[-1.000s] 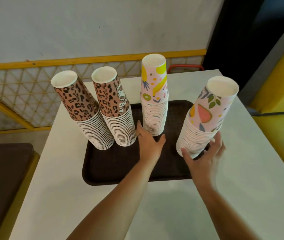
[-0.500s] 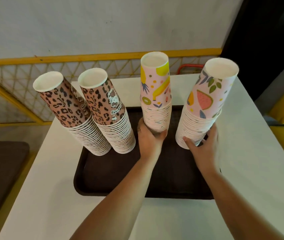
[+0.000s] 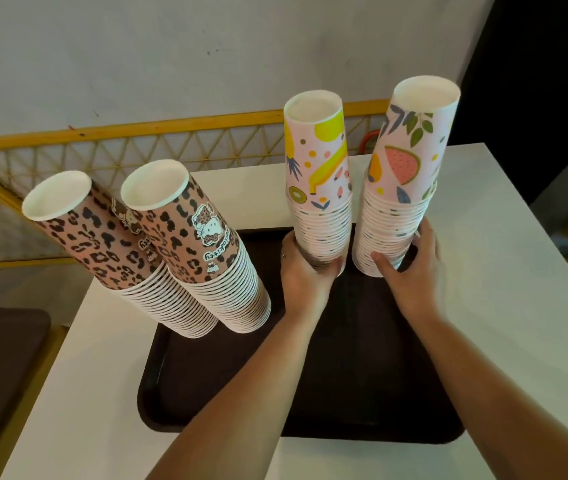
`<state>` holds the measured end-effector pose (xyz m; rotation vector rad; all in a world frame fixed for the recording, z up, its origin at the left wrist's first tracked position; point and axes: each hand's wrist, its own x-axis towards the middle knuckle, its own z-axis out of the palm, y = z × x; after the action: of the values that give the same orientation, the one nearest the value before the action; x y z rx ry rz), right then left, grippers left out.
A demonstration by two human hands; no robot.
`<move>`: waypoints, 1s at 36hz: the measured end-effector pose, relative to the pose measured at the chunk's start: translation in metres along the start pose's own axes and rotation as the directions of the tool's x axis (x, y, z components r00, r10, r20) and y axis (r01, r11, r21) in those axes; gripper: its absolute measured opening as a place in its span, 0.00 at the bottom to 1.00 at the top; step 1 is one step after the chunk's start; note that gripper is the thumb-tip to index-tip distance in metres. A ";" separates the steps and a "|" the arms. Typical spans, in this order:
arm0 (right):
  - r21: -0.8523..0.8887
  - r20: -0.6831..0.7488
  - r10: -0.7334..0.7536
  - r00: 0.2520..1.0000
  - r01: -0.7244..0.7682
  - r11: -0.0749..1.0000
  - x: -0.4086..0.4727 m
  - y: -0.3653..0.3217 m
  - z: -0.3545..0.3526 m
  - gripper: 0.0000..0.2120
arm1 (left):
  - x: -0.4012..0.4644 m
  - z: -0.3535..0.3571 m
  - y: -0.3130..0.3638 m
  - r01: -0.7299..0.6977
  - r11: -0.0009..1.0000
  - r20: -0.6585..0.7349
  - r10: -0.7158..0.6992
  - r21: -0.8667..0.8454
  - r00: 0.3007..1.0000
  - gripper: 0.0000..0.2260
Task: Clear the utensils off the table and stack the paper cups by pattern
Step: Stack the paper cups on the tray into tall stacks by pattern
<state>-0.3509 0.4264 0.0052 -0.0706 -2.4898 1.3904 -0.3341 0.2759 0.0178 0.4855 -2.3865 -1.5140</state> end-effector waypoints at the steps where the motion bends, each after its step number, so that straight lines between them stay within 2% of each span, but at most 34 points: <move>1: -0.006 -0.008 -0.001 1.000 0.001 1.000 0.000 0.000 0.000 0.38 | 0.001 0.001 0.000 -0.001 1.000 0.002 0.001 -0.003 1.000 0.37; 7: -0.010 -0.043 -0.008 0.999 0.008 1.000 -0.001 0.000 0.003 0.37 | 0.008 0.003 0.000 -0.001 1.000 0.012 0.001 -0.017 1.000 0.37; 13: -0.117 -0.071 0.017 0.997 -0.026 0.993 0.004 -0.003 0.008 0.45 | 0.011 0.005 0.000 -0.007 1.000 0.012 0.007 -0.020 1.000 0.37; 18: -0.184 -0.090 0.004 0.996 -0.021 0.983 0.009 -0.001 0.008 0.42 | 0.011 0.006 -0.001 -0.015 1.000 0.001 0.015 -0.014 1.000 0.36; 24: -0.205 -0.128 0.031 0.991 -0.057 0.977 -0.002 -0.005 0.007 0.43 | -0.006 0.001 -0.003 0.042 0.999 0.006 -0.042 0.031 0.999 0.42; 27: -0.181 -0.194 0.047 0.980 -0.083 0.980 -0.021 -0.014 0.011 0.42 | -0.032 -0.014 0.000 0.036 0.999 -0.014 -0.036 0.029 0.999 0.33; 31: -0.088 -0.241 0.052 0.969 -0.075 0.993 -0.053 -0.032 0.020 0.39 | -0.073 -0.045 -0.005 -0.202 0.978 -0.094 0.206 0.045 0.974 0.16; 33: -0.019 -0.198 0.047 0.979 -0.052 0.998 -0.070 -0.042 0.026 0.36 | -0.090 -0.065 -0.012 -0.257 0.964 -0.127 0.264 0.065 0.956 0.10; 36: 0.011 -0.065 -0.050 0.997 0.050 0.999 -0.092 -0.056 0.037 0.32 | -0.103 -0.096 -0.024 -0.204 0.978 -0.231 0.209 0.047 0.950 0.09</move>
<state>-0.2680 0.3490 0.0131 -0.0494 -2.4133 1.3619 -0.1990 0.2316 0.0307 0.3818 -2.1970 -1.2648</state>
